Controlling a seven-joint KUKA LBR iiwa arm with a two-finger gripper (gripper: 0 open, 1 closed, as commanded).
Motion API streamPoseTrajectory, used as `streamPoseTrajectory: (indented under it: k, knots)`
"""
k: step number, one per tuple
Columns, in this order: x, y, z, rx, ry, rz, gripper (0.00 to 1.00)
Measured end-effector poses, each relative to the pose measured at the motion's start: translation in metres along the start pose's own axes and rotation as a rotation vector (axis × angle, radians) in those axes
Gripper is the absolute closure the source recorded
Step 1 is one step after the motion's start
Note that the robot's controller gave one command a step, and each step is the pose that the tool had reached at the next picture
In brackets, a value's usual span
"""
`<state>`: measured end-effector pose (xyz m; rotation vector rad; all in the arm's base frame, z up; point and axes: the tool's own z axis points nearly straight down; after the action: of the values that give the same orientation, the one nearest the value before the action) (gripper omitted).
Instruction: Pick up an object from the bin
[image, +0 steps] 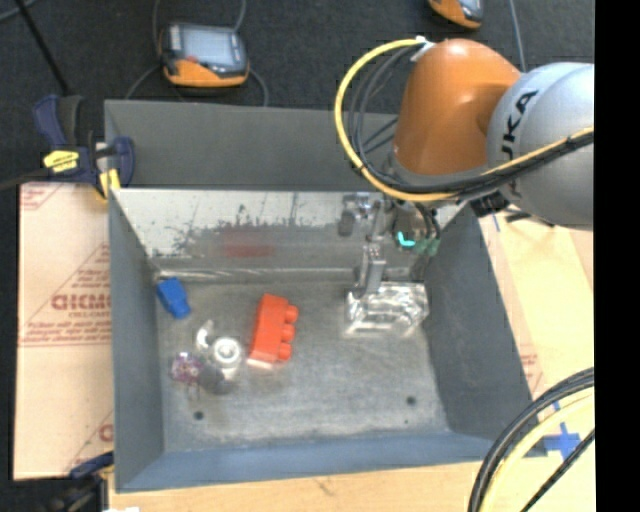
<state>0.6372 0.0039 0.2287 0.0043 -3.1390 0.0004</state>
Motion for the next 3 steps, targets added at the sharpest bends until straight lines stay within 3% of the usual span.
streamPoseTrajectory:
  k: [1, 2, 3]
  knots:
    - [0.003, 0.022, 0.147, -0.001, 0.001, -0.009, 0.00]
    - [-0.003, -0.069, 0.158, 0.004, -0.009, -0.211, 0.00]
    - [0.024, -0.120, 0.156, 0.000, -0.012, -0.099, 0.00]
